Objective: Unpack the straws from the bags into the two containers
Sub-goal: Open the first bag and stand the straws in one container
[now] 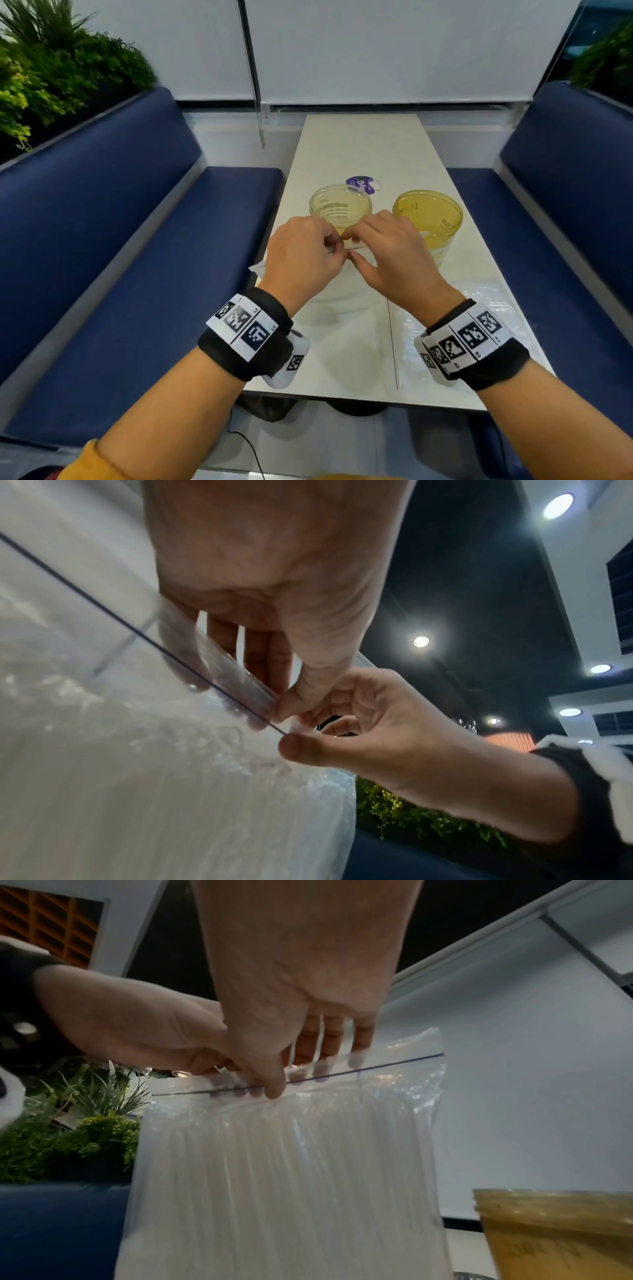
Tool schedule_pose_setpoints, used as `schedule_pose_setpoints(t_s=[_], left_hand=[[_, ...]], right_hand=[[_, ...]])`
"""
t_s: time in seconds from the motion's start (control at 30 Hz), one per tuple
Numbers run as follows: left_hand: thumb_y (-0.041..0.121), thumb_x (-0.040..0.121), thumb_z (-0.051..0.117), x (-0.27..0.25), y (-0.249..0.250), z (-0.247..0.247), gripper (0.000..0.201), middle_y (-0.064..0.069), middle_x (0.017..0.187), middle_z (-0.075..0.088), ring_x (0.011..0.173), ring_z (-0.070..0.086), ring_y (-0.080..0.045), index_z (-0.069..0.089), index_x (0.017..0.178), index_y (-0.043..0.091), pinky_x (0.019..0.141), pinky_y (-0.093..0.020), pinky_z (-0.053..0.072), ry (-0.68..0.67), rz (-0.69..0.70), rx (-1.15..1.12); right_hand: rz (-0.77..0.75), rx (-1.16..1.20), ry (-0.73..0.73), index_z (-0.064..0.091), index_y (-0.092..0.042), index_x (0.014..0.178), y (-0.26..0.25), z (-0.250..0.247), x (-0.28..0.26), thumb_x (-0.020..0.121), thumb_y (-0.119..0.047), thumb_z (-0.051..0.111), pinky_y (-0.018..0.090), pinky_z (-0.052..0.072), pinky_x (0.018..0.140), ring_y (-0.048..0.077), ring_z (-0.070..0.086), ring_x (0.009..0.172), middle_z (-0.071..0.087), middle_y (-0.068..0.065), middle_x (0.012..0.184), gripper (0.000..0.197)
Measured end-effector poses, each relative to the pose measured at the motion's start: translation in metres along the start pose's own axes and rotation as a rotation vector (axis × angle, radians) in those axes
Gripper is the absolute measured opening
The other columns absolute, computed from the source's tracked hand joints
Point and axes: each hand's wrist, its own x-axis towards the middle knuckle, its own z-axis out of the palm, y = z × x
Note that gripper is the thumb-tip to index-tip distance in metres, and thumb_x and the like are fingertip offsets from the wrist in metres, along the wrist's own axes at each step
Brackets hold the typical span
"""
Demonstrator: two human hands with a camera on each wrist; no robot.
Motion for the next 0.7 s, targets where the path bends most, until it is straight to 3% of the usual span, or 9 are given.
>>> schedule_pose_setpoints(t_s=[0.13,0.3,0.47,0.7], left_hand=[[0.031,0.084,0.073,-0.001,0.002,-0.002,0.011,0.009,0.074,0.073,0.070,0.065,-0.012,0.081,0.083,0.024,0.064,-0.027,0.055,-0.031,-0.090,-0.116],[0.035,0.085,0.075,-0.002,0.004,-0.003,0.014,0.011,0.068,0.070,0.069,0.066,-0.011,0.081,0.079,0.024,0.065,-0.028,0.056,-0.048,-0.166,-0.223],[0.025,0.084,0.072,-0.003,0.012,0.001,0.013,0.006,0.068,0.073,0.068,0.068,-0.015,0.081,0.076,0.021,0.068,-0.036,0.060,-0.024,-0.166,-0.279],[0.019,0.083,0.076,-0.004,0.010,0.003,0.009,0.008,0.068,0.074,0.066,0.068,-0.008,0.082,0.077,0.018,0.067,-0.025,0.058,-0.062,-0.181,-0.412]], right_hand=[[-0.027,0.014,0.101,0.072,-0.014,0.089,0.004,0.005,-0.007,0.084,-0.019,0.076,0.036,0.044,0.066,0.026,0.062,0.075,0.068,-0.001,0.080,0.008],[-0.119,0.006,0.265,0.078,-0.011,0.083,0.008,0.003,-0.016,0.090,-0.014,0.075,0.039,0.053,0.061,0.025,0.071,0.076,0.076,0.004,0.087,0.008],[-0.132,-0.019,0.280,0.074,-0.006,0.082,0.006,0.005,-0.013,0.094,-0.011,0.069,0.036,0.051,0.066,0.026,0.066,0.083,0.071,0.006,0.087,0.014],[-0.160,-0.056,0.245,0.073,-0.008,0.083,0.011,0.005,-0.016,0.094,-0.012,0.068,0.040,0.049,0.065,0.028,0.063,0.079,0.068,0.006,0.086,0.013]])
